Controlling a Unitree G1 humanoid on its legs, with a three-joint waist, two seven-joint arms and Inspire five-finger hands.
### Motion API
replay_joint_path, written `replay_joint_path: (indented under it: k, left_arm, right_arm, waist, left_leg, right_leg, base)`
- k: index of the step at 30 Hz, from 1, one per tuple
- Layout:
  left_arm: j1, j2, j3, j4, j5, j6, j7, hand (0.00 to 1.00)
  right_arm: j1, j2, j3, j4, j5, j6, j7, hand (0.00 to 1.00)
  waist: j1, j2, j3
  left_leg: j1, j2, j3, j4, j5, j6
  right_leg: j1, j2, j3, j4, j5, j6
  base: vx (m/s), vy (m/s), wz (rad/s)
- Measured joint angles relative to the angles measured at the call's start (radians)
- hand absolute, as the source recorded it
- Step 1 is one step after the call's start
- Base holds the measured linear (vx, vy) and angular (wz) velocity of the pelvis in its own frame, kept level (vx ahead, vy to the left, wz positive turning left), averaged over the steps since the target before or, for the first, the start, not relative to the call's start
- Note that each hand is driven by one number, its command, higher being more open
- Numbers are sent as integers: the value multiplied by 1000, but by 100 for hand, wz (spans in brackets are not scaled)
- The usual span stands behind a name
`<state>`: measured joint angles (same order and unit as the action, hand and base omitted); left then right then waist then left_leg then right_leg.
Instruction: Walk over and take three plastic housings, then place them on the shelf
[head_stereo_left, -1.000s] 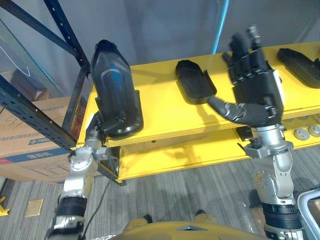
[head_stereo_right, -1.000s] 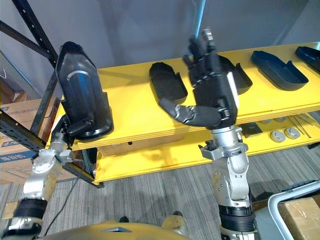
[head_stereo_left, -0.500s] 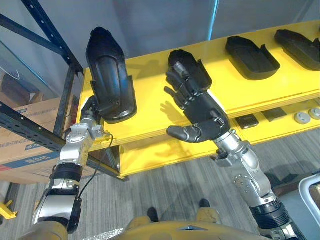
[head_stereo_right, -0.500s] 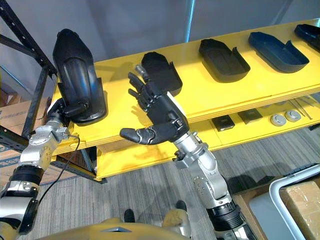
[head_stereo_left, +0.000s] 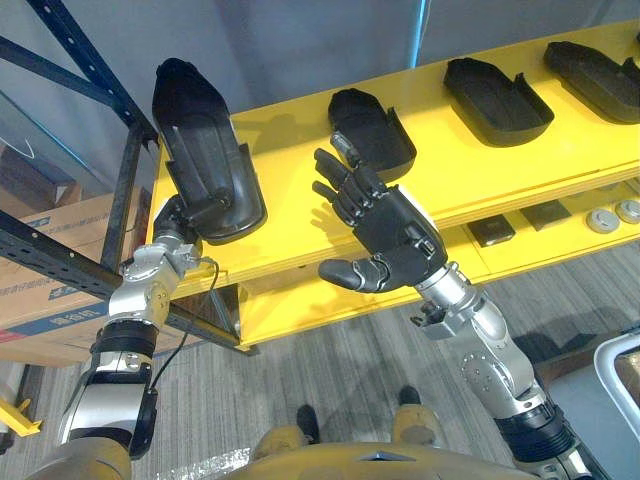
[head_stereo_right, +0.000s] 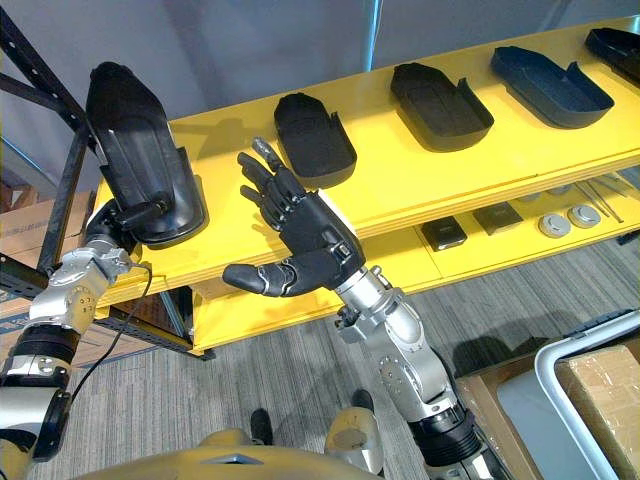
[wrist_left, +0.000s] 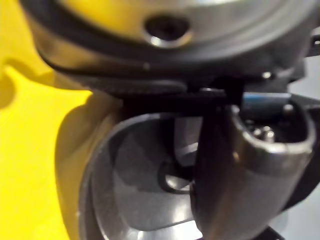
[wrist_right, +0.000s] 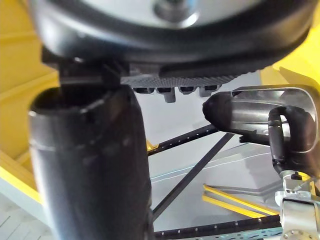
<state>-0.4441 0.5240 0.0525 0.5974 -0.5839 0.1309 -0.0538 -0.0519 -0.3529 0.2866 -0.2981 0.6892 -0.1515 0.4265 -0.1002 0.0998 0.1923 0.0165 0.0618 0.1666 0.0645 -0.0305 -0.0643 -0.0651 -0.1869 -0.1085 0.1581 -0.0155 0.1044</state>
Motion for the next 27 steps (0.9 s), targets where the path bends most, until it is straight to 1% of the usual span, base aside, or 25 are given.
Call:
replay_joint_path:
  k: [2, 5, 6, 10, 12, 14, 18, 24, 27]
  left_arm:
    - [-1, 0, 3, 0, 0, 1, 2, 0]
    - [-20, -1, 4, 3, 0, 2, 10, 0]
    - [-26, -1, 4, 3, 0, 0, 14, 100]
    - [-45, -4, 4, 3, -2, -2, 26, 100]
    - [-74, -7, 5, 4, -2, -2, 36, 100]
    - [-90, -7, 3, 4, -1, -2, 47, 100]
    - [-127, -7, 3, 5, 3, 1, 76, 100]
    - [-148, -7, 3, 2, 9, 0, 100, 100]
    - [-154, -7, 3, 1, 37, 0, 108, 100]
  right_arm:
    - [0, 0, -1, -18, -15, -9, -17, 100]
    - [-5, 10, -8, -49, -17, -47, -35, 100]
    - [-9, 17, -16, -67, -17, -57, -44, 100]
    - [-53, 30, -47, -82, -18, -79, -65, 100]
    - [-77, 35, -61, -102, -18, -80, -84, 100]
    - [-85, 35, -62, -103, -18, -80, -90, 100]
    - [-86, 38, -61, -105, -18, -80, -93, 100]
    - [-86, 41, -61, -126, -17, -80, -102, 100]
    - [-86, 47, -61, -131, -17, -80, -103, 100]
  waist:
    - [-6, 1, 4]
    - [-9, 0, 18]
    - [-11, -1, 22]
    - [-14, -7, 31]
    - [-14, -10, 52]
    - [-15, -12, 54]
    - [-15, -17, 80]
    - [-18, -25, 100]
    - [-19, -27, 105]
  left_leg:
    - [1, 0, 0, 0, 0, 0]
    - [1, 0, 0, 0, 2, 0]
    - [-4, 0, 0, 1, 3, 0]
    - [-9, -1, -1, 1, 5, 1]
    - [-16, -1, -4, 2, 10, 1]
    - [-28, -1, -7, 3, 13, 0]
    - [-31, 0, -7, 3, 15, 0]
    - [-30, 1, -2, 5, 15, -1]
    - [-31, 2, 1, 6, 14, -1]
  right_leg:
    - [0, 0, 0, 0, 1, 2]
    - [0, 0, 0, 2, 2, 2]
    - [-5, 0, 0, 4, 2, 2]
    - [-14, -2, 0, 11, 2, 2]
    - [-23, -2, 0, 19, 2, 2]
    - [-32, -3, -2, 22, 2, 2]
    - [-40, -3, -1, 32, 1, 2]
    - [-40, -4, 2, 33, 2, 2]
    - [-40, -4, 3, 34, 2, 2]
  base:
    - [0, 0, 0]
    - [0, 0, 0]
    - [0, 0, 0]
    - [0, 0, 0]
    - [-39, -7, 3]
    - [-32, -12, 5]
    - [0, 0, 0]
    - [0, 0, 0]
    - [0, 0, 0]
